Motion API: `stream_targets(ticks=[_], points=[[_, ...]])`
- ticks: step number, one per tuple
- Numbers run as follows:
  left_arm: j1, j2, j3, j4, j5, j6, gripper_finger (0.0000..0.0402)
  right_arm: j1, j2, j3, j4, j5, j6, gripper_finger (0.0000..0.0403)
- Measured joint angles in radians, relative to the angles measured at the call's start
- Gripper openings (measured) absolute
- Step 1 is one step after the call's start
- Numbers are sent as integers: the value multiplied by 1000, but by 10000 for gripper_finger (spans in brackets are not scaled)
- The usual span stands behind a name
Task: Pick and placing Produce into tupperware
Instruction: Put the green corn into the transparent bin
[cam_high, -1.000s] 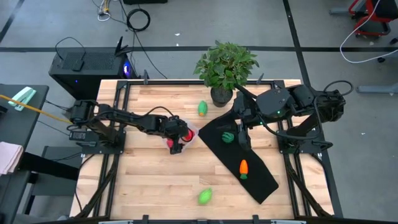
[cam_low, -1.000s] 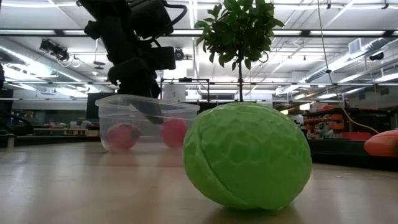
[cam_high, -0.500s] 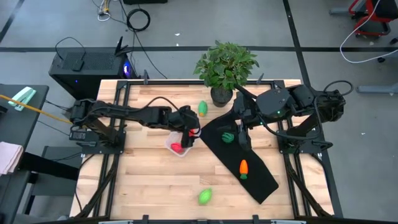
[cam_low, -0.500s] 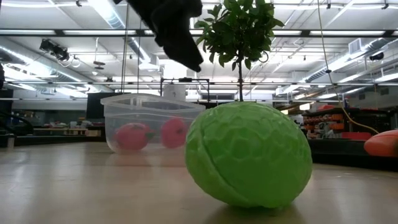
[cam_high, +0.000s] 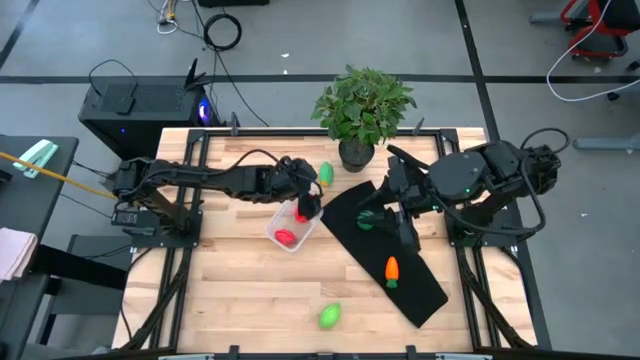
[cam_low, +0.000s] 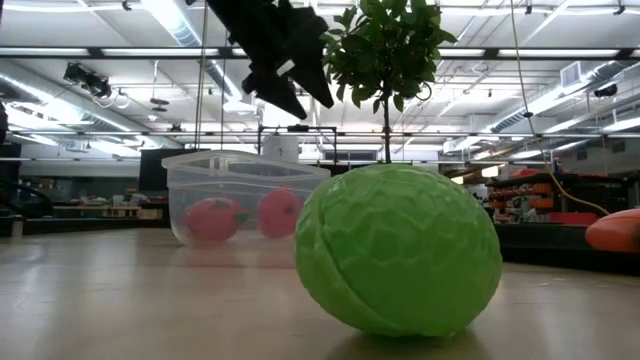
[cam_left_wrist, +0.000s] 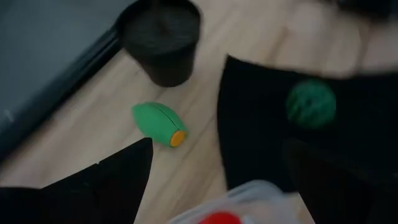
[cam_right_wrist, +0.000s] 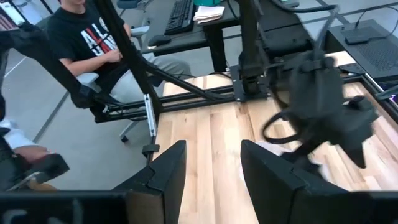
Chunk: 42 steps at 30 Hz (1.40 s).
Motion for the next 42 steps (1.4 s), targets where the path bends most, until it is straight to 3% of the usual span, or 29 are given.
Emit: stream_targets(ticks=[4, 11, 24, 42], points=[[42, 2, 0, 23, -2, -192, 366, 20, -1, 0, 0, 22, 2, 160], [128, 58, -1, 33, 62, -271, 365, 42, -1, 0, 0, 25, 18, 160], [186, 171, 1, 187, 117, -195, 365, 87, -1, 0, -1, 73, 62, 160], [224, 232, -1, 171, 150, -295, 371, 90, -1, 0, 6, 74, 70, 160]])
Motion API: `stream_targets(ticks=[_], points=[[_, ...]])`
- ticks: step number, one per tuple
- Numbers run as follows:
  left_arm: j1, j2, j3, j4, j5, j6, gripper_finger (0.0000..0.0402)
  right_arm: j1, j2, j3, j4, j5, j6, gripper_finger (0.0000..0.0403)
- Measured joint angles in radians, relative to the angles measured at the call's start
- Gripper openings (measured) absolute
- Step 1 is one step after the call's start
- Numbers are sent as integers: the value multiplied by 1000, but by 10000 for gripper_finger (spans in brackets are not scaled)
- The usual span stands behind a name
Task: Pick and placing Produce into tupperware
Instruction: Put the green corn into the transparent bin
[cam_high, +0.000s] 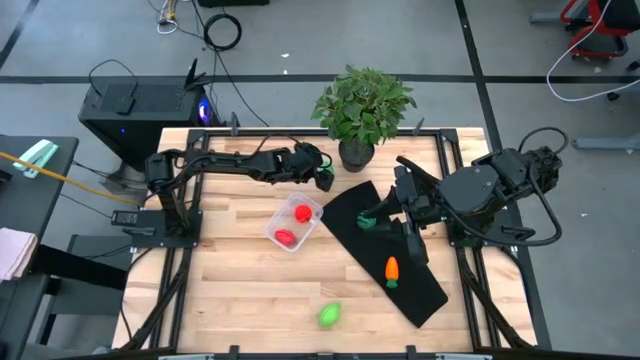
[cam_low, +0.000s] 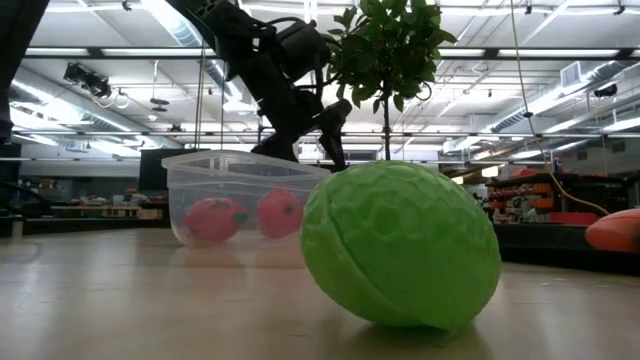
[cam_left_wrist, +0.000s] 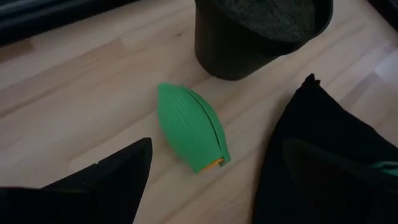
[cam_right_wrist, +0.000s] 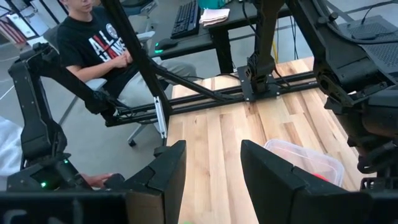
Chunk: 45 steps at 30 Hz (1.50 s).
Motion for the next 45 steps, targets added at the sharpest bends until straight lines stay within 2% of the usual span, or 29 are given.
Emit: stream_targets(ticks=[24, 34, 45], points=[[-2, 96, 0, 64, 43, -106, 371, 0, 0, 0, 0, -1, 7, 160], [22, 106, 0, 145, 42, -103, 370, 0, 0, 0, 8, -1, 14, 160], [32, 142, -1, 168, 94, -105, 369, 0, 0, 0, 8, -1, 36, 160]])
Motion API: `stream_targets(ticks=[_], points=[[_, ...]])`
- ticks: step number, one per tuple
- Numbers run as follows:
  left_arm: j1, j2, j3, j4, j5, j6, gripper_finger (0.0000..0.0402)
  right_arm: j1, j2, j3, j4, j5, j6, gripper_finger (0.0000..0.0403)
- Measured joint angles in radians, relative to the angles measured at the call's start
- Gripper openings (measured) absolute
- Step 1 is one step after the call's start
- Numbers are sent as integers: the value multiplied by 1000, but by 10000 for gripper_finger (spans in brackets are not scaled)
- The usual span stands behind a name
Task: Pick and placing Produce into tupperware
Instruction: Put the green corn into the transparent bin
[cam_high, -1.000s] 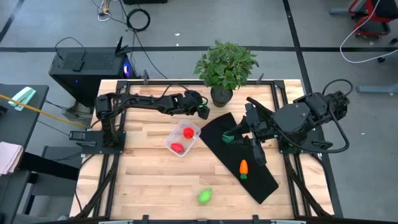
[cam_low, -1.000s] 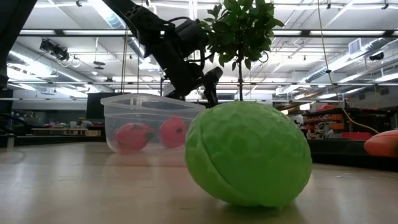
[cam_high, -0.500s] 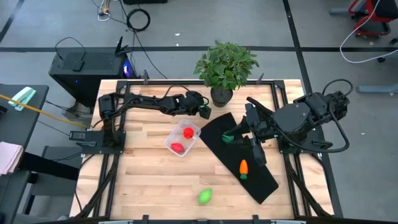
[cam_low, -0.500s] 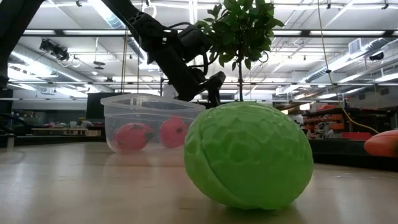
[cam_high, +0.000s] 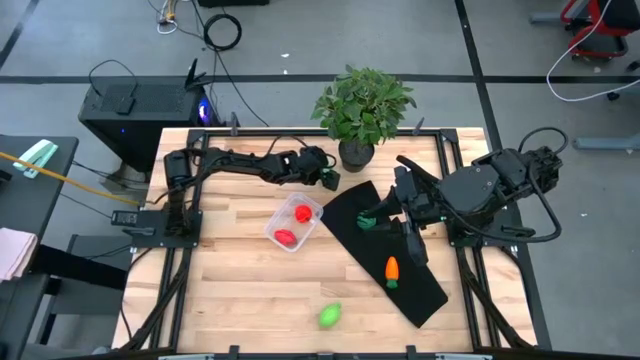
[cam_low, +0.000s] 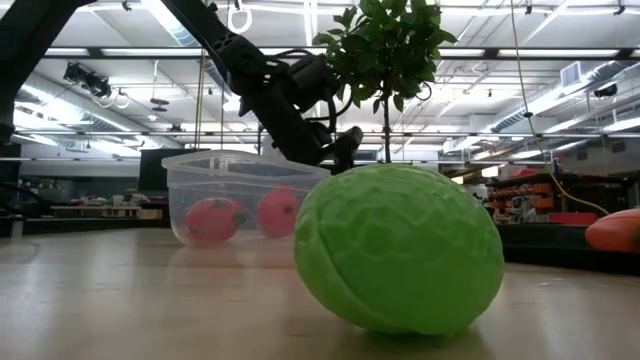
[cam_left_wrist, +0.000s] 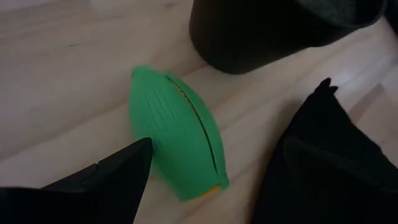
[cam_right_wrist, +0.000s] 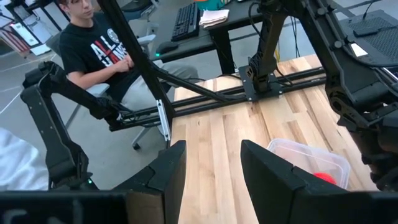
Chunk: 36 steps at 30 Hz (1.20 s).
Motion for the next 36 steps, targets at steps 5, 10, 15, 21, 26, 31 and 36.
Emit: stream_targets(ticks=[5, 10, 15, 21, 26, 31, 36], points=[[0, 15, 0, -8, 0, 0, 369, 0, 0, 0, 0, 0, 1, 160], [6, 15, 1, -3, -14, 1, 369, 0, 0, 0, 0, 0, 1, 160], [17, 33, 0, -17, -16, -6, 369, 0, 0, 0, 0, 0, 1, 160], [17, 64, 1, 2, -7, -33, 369, 0, 0, 0, 1, 0, 1, 160], [18, 66, 1, 7, -3, -34, 369, 0, 0, 0, 1, 0, 9, 160], [29, 66, 1, 47, -3, -35, 369, 0, 0, 0, 1, 0, 8, 160], [33, 66, 1, 56, -2, -25, 369, -3, 0, 0, 1, 0, 9, 160]])
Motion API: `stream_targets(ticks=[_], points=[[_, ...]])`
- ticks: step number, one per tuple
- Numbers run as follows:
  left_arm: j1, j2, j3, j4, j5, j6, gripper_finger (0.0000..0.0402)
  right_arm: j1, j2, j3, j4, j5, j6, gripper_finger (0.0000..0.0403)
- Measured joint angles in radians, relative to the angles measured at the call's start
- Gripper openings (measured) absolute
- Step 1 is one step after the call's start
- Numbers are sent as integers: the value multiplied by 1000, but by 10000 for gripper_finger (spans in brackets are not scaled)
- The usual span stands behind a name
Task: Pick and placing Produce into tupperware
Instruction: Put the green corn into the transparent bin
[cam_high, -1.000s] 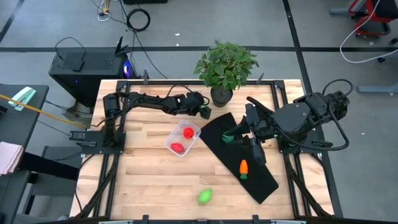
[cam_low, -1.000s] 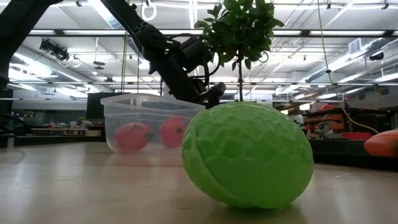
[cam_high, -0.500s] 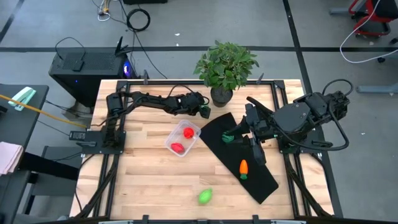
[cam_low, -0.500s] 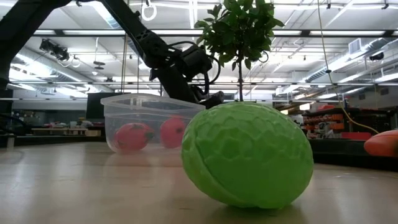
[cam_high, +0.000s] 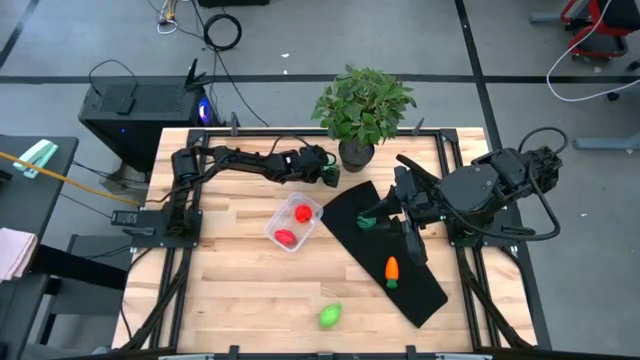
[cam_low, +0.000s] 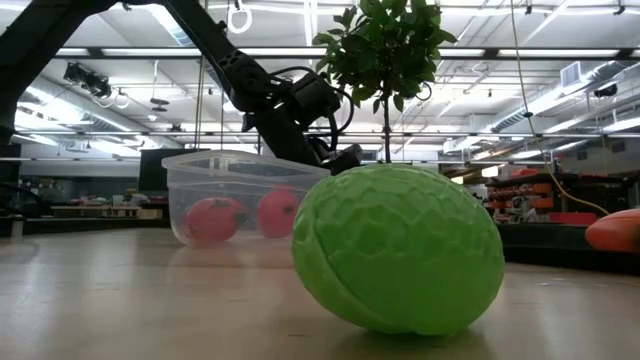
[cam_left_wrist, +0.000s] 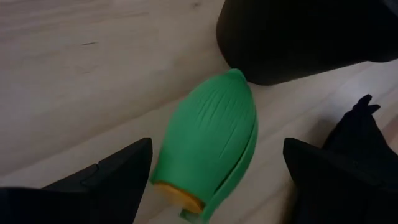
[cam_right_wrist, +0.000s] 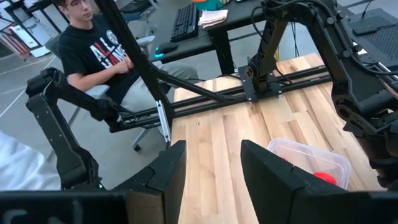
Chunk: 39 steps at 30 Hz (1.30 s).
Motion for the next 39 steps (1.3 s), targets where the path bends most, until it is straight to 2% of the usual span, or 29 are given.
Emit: stream_targets(ticks=[12, 23, 39], points=[[4, -2, 0, 2, 25, 13, 369, 0, 0, 0, 0, 0, 0, 160], [6, 4, 0, 1, 49, 156, 369, 0, 0, 0, 1, 0, 7, 160], [6, 16, 0, -20, 53, 158, 366, 1, 0, 0, 1, 0, 7, 160]])
